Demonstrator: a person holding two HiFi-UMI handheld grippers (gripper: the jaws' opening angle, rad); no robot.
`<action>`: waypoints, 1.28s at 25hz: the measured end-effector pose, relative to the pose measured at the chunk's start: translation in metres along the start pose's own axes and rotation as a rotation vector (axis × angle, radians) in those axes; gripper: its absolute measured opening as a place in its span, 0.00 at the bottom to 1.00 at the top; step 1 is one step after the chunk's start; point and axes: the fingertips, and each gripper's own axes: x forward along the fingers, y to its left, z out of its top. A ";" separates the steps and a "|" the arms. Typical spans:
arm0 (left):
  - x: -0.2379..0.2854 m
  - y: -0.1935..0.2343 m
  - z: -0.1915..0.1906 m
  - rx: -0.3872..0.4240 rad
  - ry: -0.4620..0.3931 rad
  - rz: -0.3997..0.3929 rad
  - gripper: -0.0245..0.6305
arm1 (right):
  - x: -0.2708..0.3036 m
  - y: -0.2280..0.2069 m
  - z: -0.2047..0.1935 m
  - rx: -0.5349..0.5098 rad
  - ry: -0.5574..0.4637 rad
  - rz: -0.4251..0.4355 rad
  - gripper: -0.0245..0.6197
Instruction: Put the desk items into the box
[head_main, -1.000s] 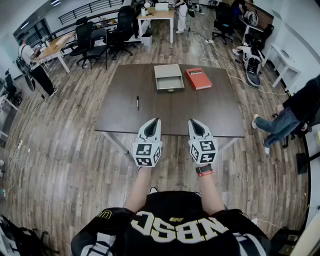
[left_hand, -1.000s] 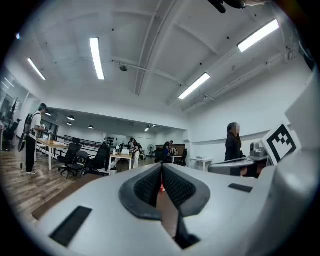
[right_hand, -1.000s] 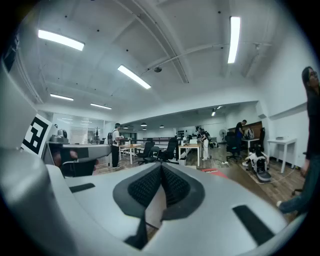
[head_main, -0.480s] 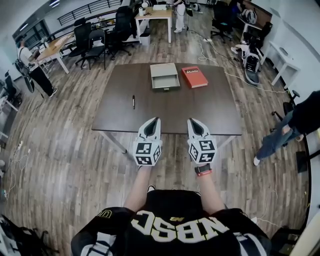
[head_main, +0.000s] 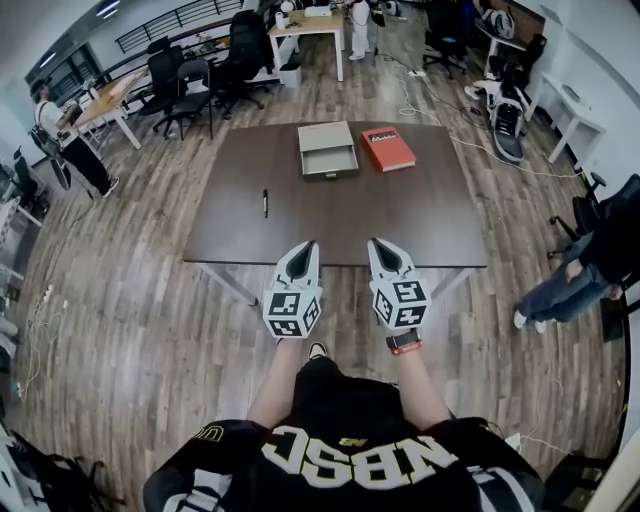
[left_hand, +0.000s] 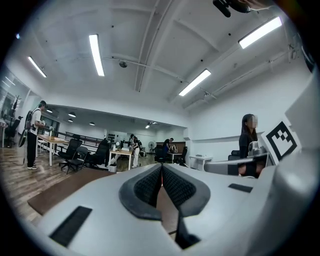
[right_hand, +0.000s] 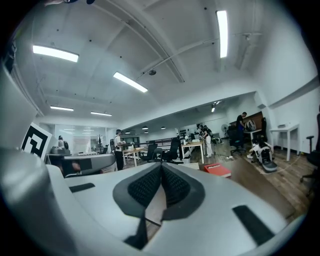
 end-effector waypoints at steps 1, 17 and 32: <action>0.002 0.002 0.000 0.000 -0.002 0.004 0.06 | 0.003 -0.002 -0.001 0.005 0.000 -0.001 0.05; 0.139 0.088 -0.001 -0.034 0.000 -0.017 0.06 | 0.156 -0.033 0.022 -0.040 0.031 0.029 0.05; 0.217 0.187 -0.020 -0.089 0.027 -0.001 0.06 | 0.269 -0.039 0.016 0.091 0.010 0.064 0.05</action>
